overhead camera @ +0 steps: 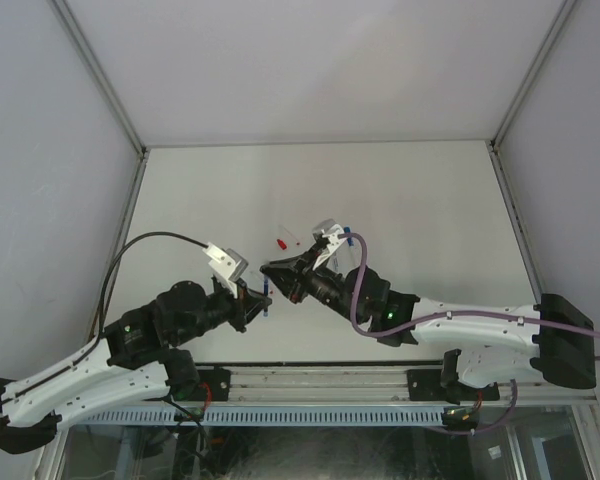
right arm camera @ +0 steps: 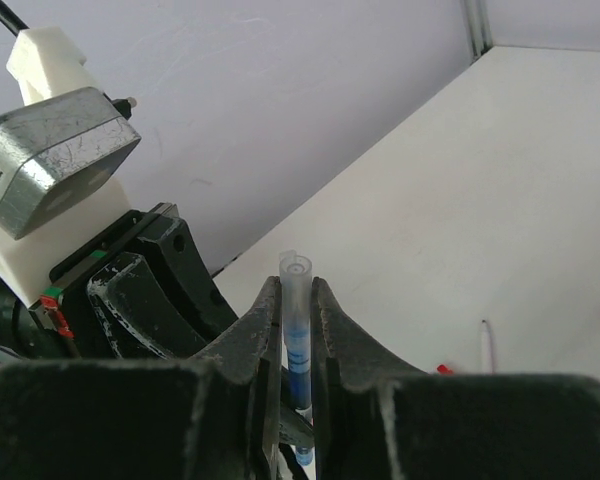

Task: Insert the pens into the pen caps
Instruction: Press the pen cap onto the pen.

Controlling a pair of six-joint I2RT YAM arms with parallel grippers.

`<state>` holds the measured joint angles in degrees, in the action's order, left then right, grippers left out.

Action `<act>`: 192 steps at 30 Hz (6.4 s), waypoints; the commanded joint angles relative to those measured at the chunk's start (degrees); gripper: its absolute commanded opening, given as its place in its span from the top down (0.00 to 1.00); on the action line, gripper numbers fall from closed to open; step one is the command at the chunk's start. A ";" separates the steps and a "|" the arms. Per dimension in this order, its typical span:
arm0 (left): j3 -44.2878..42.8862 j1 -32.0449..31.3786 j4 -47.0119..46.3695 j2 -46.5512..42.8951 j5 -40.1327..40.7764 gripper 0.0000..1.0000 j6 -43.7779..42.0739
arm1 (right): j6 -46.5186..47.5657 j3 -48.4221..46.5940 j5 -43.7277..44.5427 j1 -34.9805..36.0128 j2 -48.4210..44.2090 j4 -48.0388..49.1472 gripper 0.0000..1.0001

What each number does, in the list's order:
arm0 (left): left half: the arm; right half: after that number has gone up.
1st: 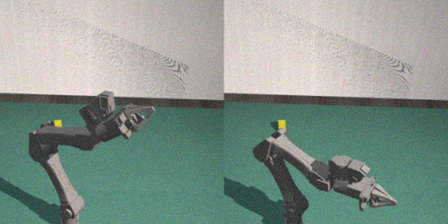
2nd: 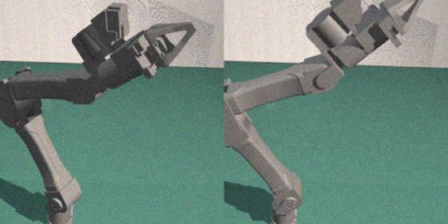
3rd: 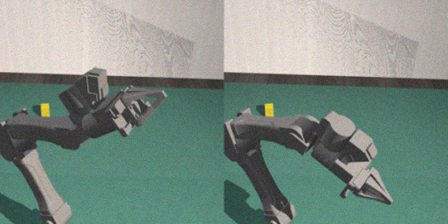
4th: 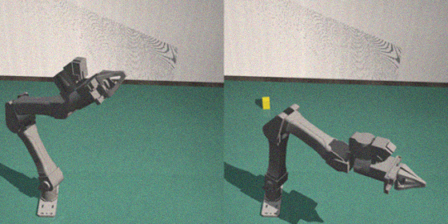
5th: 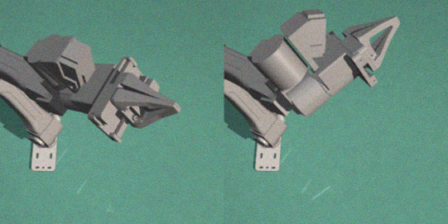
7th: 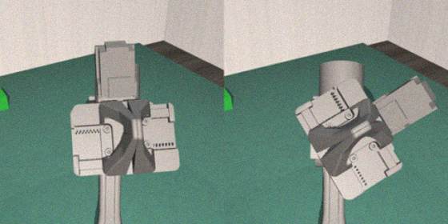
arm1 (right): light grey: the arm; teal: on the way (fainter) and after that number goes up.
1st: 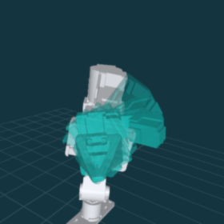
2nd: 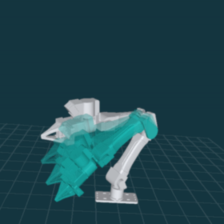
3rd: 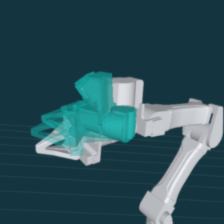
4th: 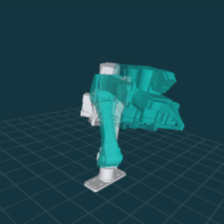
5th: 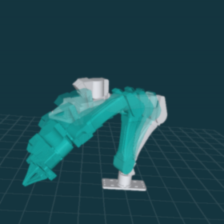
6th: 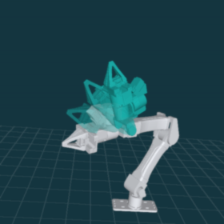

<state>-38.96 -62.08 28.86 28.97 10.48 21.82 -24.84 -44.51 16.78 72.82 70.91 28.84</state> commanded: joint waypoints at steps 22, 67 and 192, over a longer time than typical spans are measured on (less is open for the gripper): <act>-2.12 0.75 -19.98 2.35 4.72 1.00 -1.38 | 3.13 -0.23 -9.47 -4.92 -10.19 -12.44 0.59; -2.62 0.78 -16.32 2.85 7.14 1.00 -0.54 | 1.04 -14.05 -23.14 -21.23 -12.22 -24.49 0.00; -6.65 0.61 -16.30 3.16 5.45 1.00 -1.03 | -3.04 -4.67 -8.97 -1.77 3.98 -20.26 1.00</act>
<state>-39.22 -62.08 30.30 32.75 12.12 20.43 -26.85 -51.66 14.72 69.76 74.04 16.84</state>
